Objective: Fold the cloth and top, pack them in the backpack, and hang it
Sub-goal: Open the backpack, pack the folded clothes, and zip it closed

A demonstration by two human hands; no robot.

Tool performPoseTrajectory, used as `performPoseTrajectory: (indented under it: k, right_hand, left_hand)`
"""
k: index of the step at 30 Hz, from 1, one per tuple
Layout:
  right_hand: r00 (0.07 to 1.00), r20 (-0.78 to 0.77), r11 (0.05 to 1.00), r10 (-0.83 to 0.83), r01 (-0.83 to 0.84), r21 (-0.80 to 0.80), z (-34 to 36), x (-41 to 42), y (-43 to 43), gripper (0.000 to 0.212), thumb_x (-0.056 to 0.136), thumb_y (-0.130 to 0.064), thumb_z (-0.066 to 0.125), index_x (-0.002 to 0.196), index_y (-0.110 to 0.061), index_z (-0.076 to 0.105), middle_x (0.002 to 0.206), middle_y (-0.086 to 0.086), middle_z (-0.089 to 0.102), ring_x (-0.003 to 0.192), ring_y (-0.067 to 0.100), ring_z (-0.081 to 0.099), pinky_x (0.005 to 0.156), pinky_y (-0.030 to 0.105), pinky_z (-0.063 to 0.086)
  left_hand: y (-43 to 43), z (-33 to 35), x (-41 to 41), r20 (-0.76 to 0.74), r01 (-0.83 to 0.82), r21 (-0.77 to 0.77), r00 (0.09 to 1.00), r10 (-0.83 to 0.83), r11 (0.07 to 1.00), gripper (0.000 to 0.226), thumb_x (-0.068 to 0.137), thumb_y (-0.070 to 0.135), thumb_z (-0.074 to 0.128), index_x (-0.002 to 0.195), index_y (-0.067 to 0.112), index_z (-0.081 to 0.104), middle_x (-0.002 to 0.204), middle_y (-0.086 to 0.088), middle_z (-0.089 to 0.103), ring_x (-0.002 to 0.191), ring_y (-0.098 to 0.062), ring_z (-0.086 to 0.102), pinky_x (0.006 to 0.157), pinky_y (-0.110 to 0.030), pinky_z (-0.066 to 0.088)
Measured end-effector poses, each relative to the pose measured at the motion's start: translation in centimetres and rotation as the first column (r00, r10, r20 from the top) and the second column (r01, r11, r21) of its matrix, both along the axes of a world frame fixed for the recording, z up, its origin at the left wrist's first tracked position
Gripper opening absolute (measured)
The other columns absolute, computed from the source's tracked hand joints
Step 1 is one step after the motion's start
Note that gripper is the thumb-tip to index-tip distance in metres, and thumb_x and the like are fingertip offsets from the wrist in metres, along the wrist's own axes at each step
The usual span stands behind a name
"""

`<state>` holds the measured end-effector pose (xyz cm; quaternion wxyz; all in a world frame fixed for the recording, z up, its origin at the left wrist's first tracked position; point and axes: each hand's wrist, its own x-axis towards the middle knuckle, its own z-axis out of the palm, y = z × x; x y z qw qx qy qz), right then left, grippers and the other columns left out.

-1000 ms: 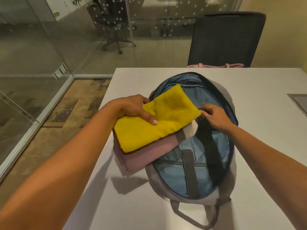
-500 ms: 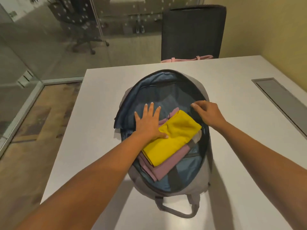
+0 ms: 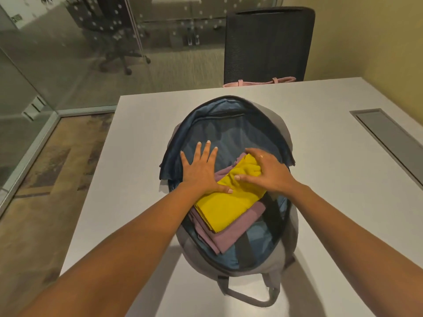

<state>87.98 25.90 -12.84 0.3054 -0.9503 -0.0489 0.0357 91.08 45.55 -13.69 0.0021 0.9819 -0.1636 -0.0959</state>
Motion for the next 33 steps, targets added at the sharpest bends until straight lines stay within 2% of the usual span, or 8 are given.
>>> performPoseTrajectory:
  k: [2, 5, 9, 17, 26, 29, 31, 33]
  right_hand:
    - [0.993, -0.115, 1.000, -0.014, 0.014, 0.006, -0.7, -0.5, -0.5, 0.115, 0.044, -0.088, 0.048, 0.140, -0.029, 0.027, 0.134, 0.003, 0.052, 0.116, 0.026, 0.053, 0.093, 0.046, 0.048]
    - [0.981, -0.165, 0.994, -0.103, 0.106, 0.009, -1.3, -1.1, -0.1, 0.103, 0.053, -0.076, 0.055, 0.136, -0.021, 0.028, 0.124, 0.009, 0.058, 0.107, 0.030, 0.059, 0.087, 0.039, 0.047]
    - [0.937, -0.278, 0.978, -0.210, 0.205, -0.047, -1.5, -0.5, 0.2, 0.093, 0.067, -0.067, 0.066, 0.135, -0.014, 0.031, 0.127, 0.015, 0.055, 0.112, 0.034, 0.055, 0.087, 0.039, 0.044]
    - [0.834, -0.319, 0.893, -0.449, 0.412, -0.182, -2.1, -2.0, 1.0, 0.097, 0.073, -0.067, 0.059, 0.140, -0.006, 0.025, 0.139, 0.017, 0.044, 0.126, 0.035, 0.044, 0.096, 0.045, 0.039]
    - [0.752, -0.089, 0.757, -0.653, 0.644, -0.108, -2.5, -3.1, 0.3, 0.069, 0.082, -0.055, 0.057, 0.127, -0.006, 0.038, 0.120, 0.020, 0.058, 0.109, 0.040, 0.055, 0.086, 0.043, 0.041]
    - [0.770, 0.000, 0.766, -0.638, 0.635, -0.105, -2.5, -3.4, 0.8, 0.071, 0.080, -0.054, 0.060, 0.131, -0.010, 0.035, 0.131, 0.015, 0.049, 0.115, 0.037, 0.049, 0.088, 0.047, 0.040]
    - [0.847, 0.298, 0.829, -0.441, 0.511, -0.225, -2.0, -3.3, 1.0, 0.063, 0.080, -0.047, 0.062, 0.129, -0.014, 0.041, 0.137, 0.011, 0.042, 0.122, 0.032, 0.040, 0.092, 0.049, 0.035]
    - [0.835, 0.549, 0.906, -0.041, 0.262, -0.332, -1.6, -3.3, 1.4, 0.048, 0.079, -0.043, 0.060, 0.118, -0.017, 0.052, 0.131, 0.008, 0.051, 0.121, 0.026, 0.040, 0.093, 0.049, 0.035]
  left_hand:
    - [0.0, 0.0, 0.3, -0.012, 0.012, 0.006, 1.000, -0.011, 1.000, 0.127, 0.058, 0.083, 0.053, 0.148, 0.021, -0.012, 0.156, -0.004, -0.021, 0.143, -0.027, -0.021, 0.108, -0.064, -0.008]
    - [0.1, -0.3, 0.6, -0.013, 0.029, 0.010, 0.999, -0.029, 1.000, 0.128, 0.057, 0.084, 0.053, 0.148, 0.022, -0.011, 0.155, -0.004, -0.022, 0.142, -0.028, -0.022, 0.107, -0.065, -0.009]
    - [0.3, -0.4, 1.1, -0.027, 0.034, -0.013, 0.999, -0.034, 0.999, 0.127, 0.056, 0.084, 0.053, 0.149, 0.023, -0.010, 0.156, -0.003, -0.021, 0.142, -0.027, -0.022, 0.107, -0.064, -0.012]
    - [0.8, -0.5, 1.7, -0.058, 0.038, -0.013, 0.998, -0.038, 0.999, 0.125, 0.058, 0.082, 0.055, 0.149, 0.025, -0.009, 0.156, -0.003, -0.021, 0.142, -0.027, -0.022, 0.108, -0.063, -0.012]
    - [0.7, -0.7, 1.0, -0.012, 0.031, -0.038, 0.999, -0.031, 0.999, 0.115, 0.064, 0.084, 0.045, 0.149, 0.026, -0.005, 0.156, -0.002, -0.019, 0.143, -0.025, -0.020, 0.108, -0.063, -0.011]
    - [0.7, -1.1, 0.6, -0.005, 0.040, -0.010, 0.999, -0.040, 0.999, 0.117, 0.062, 0.085, 0.047, 0.149, 0.026, -0.006, 0.156, -0.003, -0.021, 0.143, -0.026, -0.021, 0.107, -0.064, -0.011]
    - [0.8, -1.4, 0.4, -0.003, 0.040, 0.009, 0.999, -0.040, 0.999, 0.118, 0.061, 0.085, 0.047, 0.149, 0.026, -0.006, 0.155, -0.004, -0.022, 0.143, -0.026, -0.022, 0.107, -0.064, -0.011]
    - [0.8, -1.5, 0.3, -0.005, 0.034, 0.008, 0.999, -0.034, 0.999, 0.118, 0.061, 0.085, 0.048, 0.149, 0.027, -0.006, 0.155, -0.004, -0.023, 0.142, -0.026, -0.022, 0.107, -0.064, -0.011]
